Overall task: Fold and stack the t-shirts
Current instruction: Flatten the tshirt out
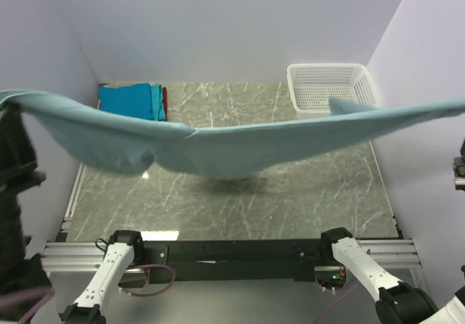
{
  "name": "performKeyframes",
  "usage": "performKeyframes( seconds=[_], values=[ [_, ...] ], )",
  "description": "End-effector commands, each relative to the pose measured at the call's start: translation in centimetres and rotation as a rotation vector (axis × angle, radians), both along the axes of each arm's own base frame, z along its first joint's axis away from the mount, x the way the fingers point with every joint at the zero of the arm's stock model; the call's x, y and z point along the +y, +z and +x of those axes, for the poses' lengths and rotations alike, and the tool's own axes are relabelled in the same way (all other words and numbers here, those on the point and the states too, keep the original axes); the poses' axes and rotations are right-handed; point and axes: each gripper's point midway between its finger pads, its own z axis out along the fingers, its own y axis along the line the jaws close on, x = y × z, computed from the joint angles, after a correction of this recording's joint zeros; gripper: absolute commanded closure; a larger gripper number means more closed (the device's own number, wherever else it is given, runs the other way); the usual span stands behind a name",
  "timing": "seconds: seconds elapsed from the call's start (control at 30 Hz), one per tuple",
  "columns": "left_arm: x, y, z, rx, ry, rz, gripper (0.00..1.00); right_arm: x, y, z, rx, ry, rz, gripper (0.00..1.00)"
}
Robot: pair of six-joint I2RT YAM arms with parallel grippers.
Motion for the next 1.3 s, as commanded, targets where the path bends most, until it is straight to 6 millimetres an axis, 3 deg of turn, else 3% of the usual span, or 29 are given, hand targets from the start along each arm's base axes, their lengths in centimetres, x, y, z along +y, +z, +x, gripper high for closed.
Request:
performKeyframes(
  seconds=[0.0, 0.07, 0.17, 0.27, 0.3, 0.37, 0.4, 0.43, 0.47, 0.5, 0.57, 0.6, 0.7, 0.73, 0.77, 0.8, 0.83, 0.87, 0.9, 0.93, 0.97, 1.0, 1.03, 1.07, 1.13, 1.17, 1.23, 1.27],
  values=[
    [-1.3, 2.2, -2.1, -0.078, -0.085, 0.023, 0.99, -0.1, -0.5, 2.8, 0.063, -0.038, 0.04, 1.0],
    [-1.6, 2.3, -1.7, -0.076, -0.104, 0.026, 0.99, -0.1, -0.5, 3.2, 0.065, -0.047, 0.042, 1.0],
    [-1.4, 1.0, 1.2, -0.018, -0.079, 0.024, 0.99, -0.1, -1.2, 4.8, 0.096, -0.067, 0.035, 1.0],
    [-1.5, -1.9, 6.0, 0.088, -0.068, 0.026, 0.99, 0.4, -2.6, 7.3, 0.147, -0.072, 0.022, 1.0],
    [-1.8, -3.9, 8.6, 0.144, -0.072, 0.034, 0.99, 0.6, -3.1, 8.2, 0.166, -0.069, 0.017, 1.0],
    [-2.0, -6.2, 11.7, 0.209, -0.069, 0.033, 0.99, 1.4, -5.6, 11.2, 0.233, -0.066, 0.0, 1.0],
    [-2.1, -9.0, 14.8, 0.277, -0.064, 0.033, 0.99, 2.1, -8.8, 14.1, 0.316, -0.064, -0.025, 1.0],
    [-1.9, -10.4, 16.4, 0.314, -0.048, 0.029, 1.0, 2.4, -9.8, 15.4, 0.33, -0.064, -0.029, 1.0],
    [-1.9, -13.6, 18.8, 0.394, -0.039, 0.031, 1.0, 2.8, -11.5, 17.1, 0.369, -0.065, -0.037, 1.0],
    [-1.9, -15.1, 20.9, 0.427, -0.031, 0.032, 1.0, 3.1, -14.9, 19.7, 0.434, -0.07, -0.051, 1.0],
    [-1.8, -18.3, 23.8, 0.5, -0.012, 0.033, 1.0, 4.2, -19.1, 23.1, 0.529, -0.037, -0.061, 1.0],
    [-1.9, -21.5, 25.8, 0.567, -0.014, 0.033, 1.0, 4.2, -21.3, 24.5, 0.574, -0.041, -0.061, 1.0],
    [-2.2, -29.3, 32.0, 0.727, -0.014, 0.038, 1.0, 5.7, -30.3, 29.8, 0.76, 0.012, -0.072, 1.0],
    [-2.0, -31.0, 33.3, 0.759, -0.011, 0.035, 1.0, 5.9, -31.4, 31.1, 0.768, 0.017, -0.069, 1.0],
    [-2.0, -31.8, 34.6, 0.754, -0.017, 0.031, 1.0, 6.4, -35.0, 33.3, 0.849, 0.024, -0.085, 1.0],
    [-1.6, -34.6, 37.2, 0.807, -0.008, 0.029, 1.0, 7.1, -38.4, 35.5, 0.915, 0.038, -0.1, 1.0],
    [-1.5, -36.5, 38.5, 0.855, -0.004, 0.029, 1.0, 7.1, -37.6, 35.8, 0.892, 0.04, -0.088, 1.0],
    [-1.3, -36.4, 40.1, 0.847, -0.001, 0.029, 1.0, 7.4, -41.5, 37.7, 0.982, 0.04, -0.1, 1.0],
    [-1.2, -40.4, 42.5, 0.937, -0.006, 0.034, 1.0, 7.5, -41.4, 39.1, 0.984, 0.032, -0.107, 1.0],
    [-1.0, -42.8, 45.0, 1.002, -0.017, 0.041, 1.0, 7.9, -43.5, 41.2, 1.032, 0.024, -0.117, 1.0],
    [-1.0, -40.8, 45.6, 0.96, -0.016, 0.041, 1.0, 7.8, -45.9, 41.6, 1.085, 0.014, -0.121, 1.0],
    [-1.4, -44.5, 47.2, 1.051, -0.041, 0.048, 1.0, 7.9, -45.2, 43.0, 1.069, 0.009, -0.119, 1.0],
    [0.3, -44.8, 48.1, 1.063, -0.019, 0.026, 1.0, 7.7, -46.2, 43.6, 1.09, -0.007, -0.121, 1.0],
    [0.6, -44.0, 49.1, 1.047, -0.019, 0.022, 1.0, 7.8, -47.8, 44.4, 1.12, -0.008, -0.124, 1.0],
    [1.4, -45.1, 50.5, 1.063, -0.01, 0.015, 1.0, 7.9, -47.8, 45.4, 1.111, -0.008, -0.119, 1.0],
    [1.6, -43.8, 51.2, 1.037, -0.006, 0.015, 1.0, 8.1, -48.5, 45.5, 1.122, -0.004, -0.123, 1.0],
    [1.9, -43.9, 52.0, 1.048, -0.005, 0.023, 1.0, 8.4, -48.2, 45.8, 1.113, 0.007, -0.115, 1.0],
    [2.1, -42.4, 52.7, 1.019, -0.003, 0.026, 1.0, 8.4, -48.0, 45.9, 1.108, 0.007, -0.112, 1.0]
  ],
)
